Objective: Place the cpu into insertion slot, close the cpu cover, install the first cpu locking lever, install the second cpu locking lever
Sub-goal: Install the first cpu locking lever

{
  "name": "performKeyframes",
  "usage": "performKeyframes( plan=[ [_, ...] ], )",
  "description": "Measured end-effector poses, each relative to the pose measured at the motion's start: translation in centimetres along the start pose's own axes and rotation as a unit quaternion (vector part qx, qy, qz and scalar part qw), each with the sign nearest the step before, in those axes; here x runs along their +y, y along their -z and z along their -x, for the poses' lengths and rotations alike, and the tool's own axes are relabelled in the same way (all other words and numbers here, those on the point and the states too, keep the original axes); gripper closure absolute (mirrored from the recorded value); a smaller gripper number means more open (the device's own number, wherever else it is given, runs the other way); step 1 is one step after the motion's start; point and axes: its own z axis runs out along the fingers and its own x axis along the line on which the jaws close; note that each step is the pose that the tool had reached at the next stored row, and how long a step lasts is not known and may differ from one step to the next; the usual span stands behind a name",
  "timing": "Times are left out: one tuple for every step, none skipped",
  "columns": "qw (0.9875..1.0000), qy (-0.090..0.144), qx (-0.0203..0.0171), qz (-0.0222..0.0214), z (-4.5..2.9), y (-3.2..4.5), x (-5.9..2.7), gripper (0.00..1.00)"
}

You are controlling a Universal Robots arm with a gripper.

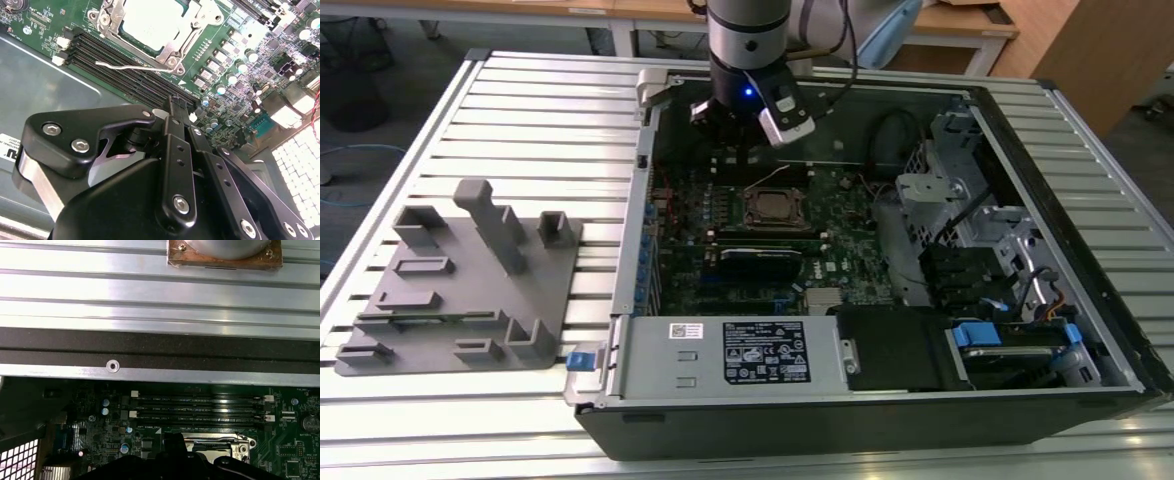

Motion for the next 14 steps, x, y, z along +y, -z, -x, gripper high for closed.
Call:
performKeyframes(
  plan=[
    [1.0000,0.000,0.0000,0.0000,0.00,0.00,0.00,0.89],
    [1.0000,0.000,0.0000,0.0000,0.00,0.00,0.00,0.89],
    [1.0000,0.000,0.0000,0.0000,0.00,0.00,0.00,0.89],
    [1.0000,0.000,0.0000,0.0000,0.01,-0.01,0.00,0.89],
    [1.0000,0.000,0.0001,0.0001,0.04,-0.02,0.00,0.89],
    [1.0000,0.000,0.0001,0.0001,0.08,-0.03,-0.01,0.89],
    [1.0000,0.000,0.0002,0.0001,0.13,-0.03,-0.01,0.89],
    [1.0000,0.000,0.0003,0.0000,0.18,-0.03,-0.01,0.89],
    [1.0000,0.000,0.0003,0.0000,0.22,-0.04,-0.01,0.89],
    [1.0000,0.000,0.0003,0.0000,0.30,-0.06,-0.01,0.89],
    [1.0000,0.000,0.0004,0.0000,0.44,-0.07,-0.01,0.89],
    [1.0000,0.000,0.0005,-0.0001,0.59,-0.09,-0.02,0.89],
    [1.0000,0.000,0.0006,0.0000,0.74,-0.12,-0.03,0.89],
    [1.0000,0.000,0.0008,0.0000,0.90,-0.16,-0.03,0.89]
  ],
)
